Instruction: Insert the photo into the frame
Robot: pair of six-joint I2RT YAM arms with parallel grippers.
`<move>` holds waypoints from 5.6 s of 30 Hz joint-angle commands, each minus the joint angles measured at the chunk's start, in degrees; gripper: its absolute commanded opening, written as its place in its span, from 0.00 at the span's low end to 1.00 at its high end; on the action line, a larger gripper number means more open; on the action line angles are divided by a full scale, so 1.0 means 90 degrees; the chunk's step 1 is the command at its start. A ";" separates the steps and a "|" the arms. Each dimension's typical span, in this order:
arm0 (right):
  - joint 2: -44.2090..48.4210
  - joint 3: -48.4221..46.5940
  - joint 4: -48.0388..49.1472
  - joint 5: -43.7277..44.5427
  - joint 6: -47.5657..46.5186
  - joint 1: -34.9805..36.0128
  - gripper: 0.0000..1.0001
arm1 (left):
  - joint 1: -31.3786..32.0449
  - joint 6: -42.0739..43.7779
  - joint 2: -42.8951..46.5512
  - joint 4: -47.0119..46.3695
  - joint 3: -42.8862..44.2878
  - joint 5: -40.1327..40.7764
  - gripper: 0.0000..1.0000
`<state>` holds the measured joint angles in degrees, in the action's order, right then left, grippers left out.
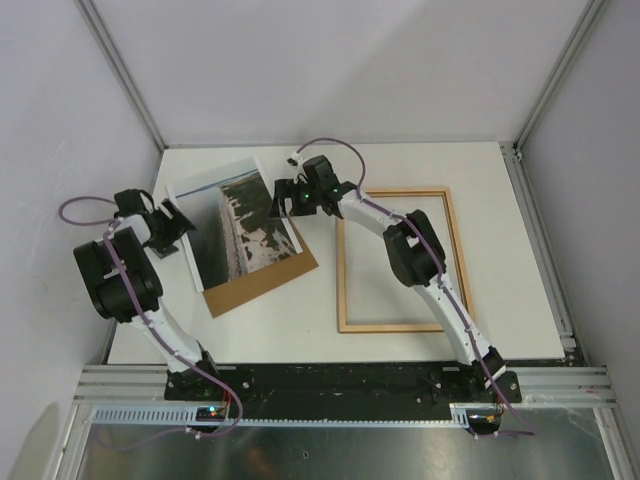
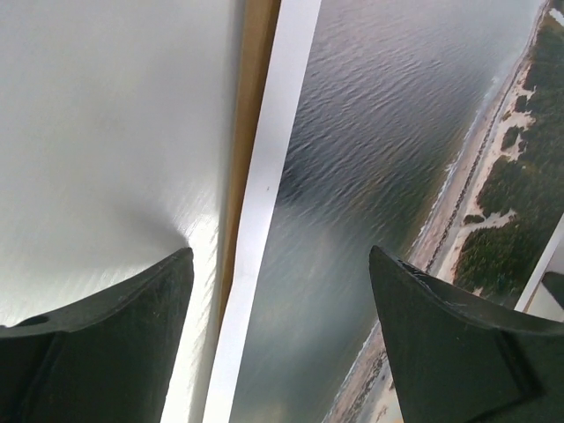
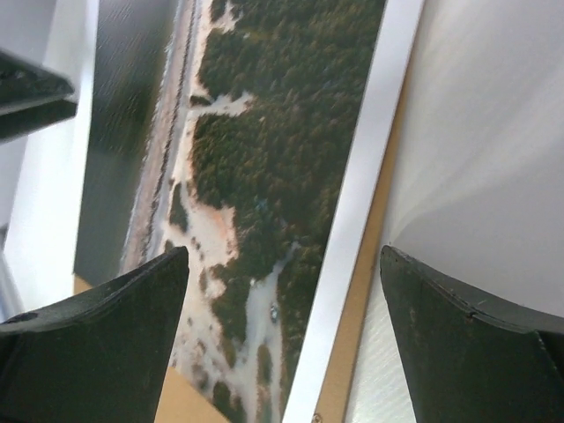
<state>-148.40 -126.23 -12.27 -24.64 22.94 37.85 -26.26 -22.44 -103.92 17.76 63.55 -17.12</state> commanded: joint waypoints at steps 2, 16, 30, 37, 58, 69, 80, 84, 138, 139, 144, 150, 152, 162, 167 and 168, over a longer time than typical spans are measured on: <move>0.0606 0.1277 0.0916 -0.0921 0.0860 0.0152 0.94 | 0.0231 0.0075 -0.0370 -0.0112 0.0415 0.0032 0.85; 0.3315 0.5419 0.2620 -0.0491 0.1644 0.0265 0.94 | 0.0820 0.0325 -0.0519 -0.0070 0.0539 0.0023 0.84; 0.2466 0.3987 0.1920 0.0292 0.1890 -0.0188 0.93 | 0.0819 0.0318 -0.0990 0.0054 0.1301 0.0048 0.80; 0.2130 0.3763 0.1962 0.0395 0.2078 -0.0024 0.91 | 0.0827 0.0347 -0.1092 0.0057 0.1415 0.0045 0.76; 0.2642 0.4156 0.1772 0.1015 0.2031 0.0168 0.84 | 0.0899 0.0272 -0.1109 0.0054 0.1426 -0.0194 0.67; 0.2544 0.3941 0.1709 0.0992 0.2042 0.0226 0.84 | 0.0906 0.0256 -0.1017 0.0058 0.1371 -0.0226 0.62; 0.1994 0.3482 0.1463 0.0842 0.1997 0.0291 0.84 | 0.0951 0.0230 -0.0855 0.0058 0.1299 -0.0495 0.55; 0.1851 0.3421 0.1449 0.0762 0.2022 0.0293 0.84 | 0.0940 0.0188 -0.0746 0.0057 0.1257 -0.0646 0.54; 0.2612 0.4495 0.2128 0.0385 0.2342 -0.0181 0.85 | 0.1155 0.0186 -0.0818 0.0058 0.1116 -0.0679 0.35; 0.2685 0.4568 0.2224 0.0341 0.2392 -0.0220 0.84 | 0.1153 0.0182 -0.0846 0.0058 0.1109 -0.0643 0.35; 0.2959 0.4835 0.2555 0.0091 0.2641 -0.0309 0.79 | 0.1146 0.0143 -0.0965 0.0059 0.1050 -0.0452 0.34; 0.3247 0.5022 0.2773 -0.0032 0.2810 -0.0334 0.72 | 0.1153 0.0133 -0.1042 0.0108 0.1035 -0.0298 0.34; 0.3288 0.5061 0.2849 -0.0091 0.2861 -0.0349 0.69 | 0.1146 0.0133 -0.1054 0.0127 0.1027 -0.0256 0.33; 0.2907 0.5120 0.3427 -0.0421 0.3268 -0.0361 0.51 | 0.1197 0.0105 -0.1113 0.0146 0.1015 -0.0235 0.33; 0.2715 0.5097 0.3445 -0.0406 0.3269 -0.0364 0.49 | 0.1217 0.0111 -0.1118 0.0140 0.1000 -0.0240 0.33; 0.2688 0.5084 0.3425 -0.0387 0.3255 -0.0360 0.49 | 0.1213 0.0116 -0.1119 0.0143 0.0993 -0.0243 0.33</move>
<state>-122.58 -80.47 16.01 -27.51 51.66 34.74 -16.27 -21.12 -112.77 18.28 73.12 -20.53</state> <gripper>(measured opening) 0.496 0.333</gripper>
